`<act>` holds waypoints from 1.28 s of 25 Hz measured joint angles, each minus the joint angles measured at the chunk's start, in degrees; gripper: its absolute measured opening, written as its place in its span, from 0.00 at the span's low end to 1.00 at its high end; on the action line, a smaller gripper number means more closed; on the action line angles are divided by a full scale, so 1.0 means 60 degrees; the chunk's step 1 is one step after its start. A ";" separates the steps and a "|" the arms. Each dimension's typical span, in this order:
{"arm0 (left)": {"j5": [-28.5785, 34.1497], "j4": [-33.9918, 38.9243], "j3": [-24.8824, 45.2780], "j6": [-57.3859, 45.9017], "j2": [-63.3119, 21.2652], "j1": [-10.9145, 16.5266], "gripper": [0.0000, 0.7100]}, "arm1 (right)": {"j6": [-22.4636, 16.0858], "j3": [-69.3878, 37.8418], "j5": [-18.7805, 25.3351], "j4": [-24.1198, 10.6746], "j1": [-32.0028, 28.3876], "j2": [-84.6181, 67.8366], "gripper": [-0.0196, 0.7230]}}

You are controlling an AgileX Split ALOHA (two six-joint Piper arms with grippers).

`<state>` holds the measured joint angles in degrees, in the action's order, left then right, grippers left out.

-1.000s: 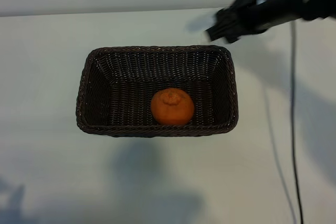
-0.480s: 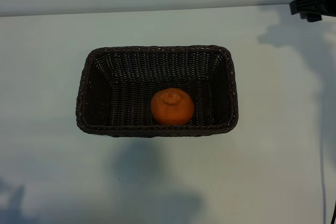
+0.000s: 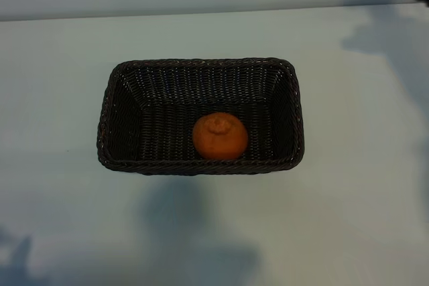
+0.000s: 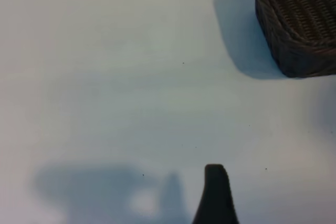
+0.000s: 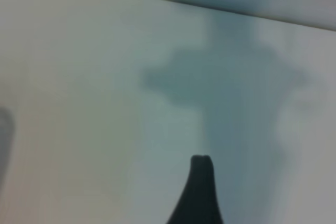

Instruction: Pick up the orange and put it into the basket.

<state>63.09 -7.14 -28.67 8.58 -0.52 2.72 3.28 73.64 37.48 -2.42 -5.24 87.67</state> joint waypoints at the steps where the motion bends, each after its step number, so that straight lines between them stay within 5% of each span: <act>1: 0.0000 0.0000 0.0000 0.0000 0.0000 0.0000 0.78 | -0.0024 0.0000 0.0142 -0.0010 -0.0141 -0.0194 0.83; 20: -0.0003 0.0000 0.0000 0.0000 0.0000 0.0000 0.78 | 0.0037 -0.0035 0.2207 0.0247 -0.0445 -0.4629 0.83; 32: -0.0003 0.0000 0.0000 0.0000 0.0000 0.0000 0.78 | 0.0043 -0.1100 0.2771 0.0238 -0.0445 -0.8118 0.83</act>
<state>63.07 -7.14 -28.67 8.58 -0.52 2.72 3.54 67.04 54.10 -0.99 -7.91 38.96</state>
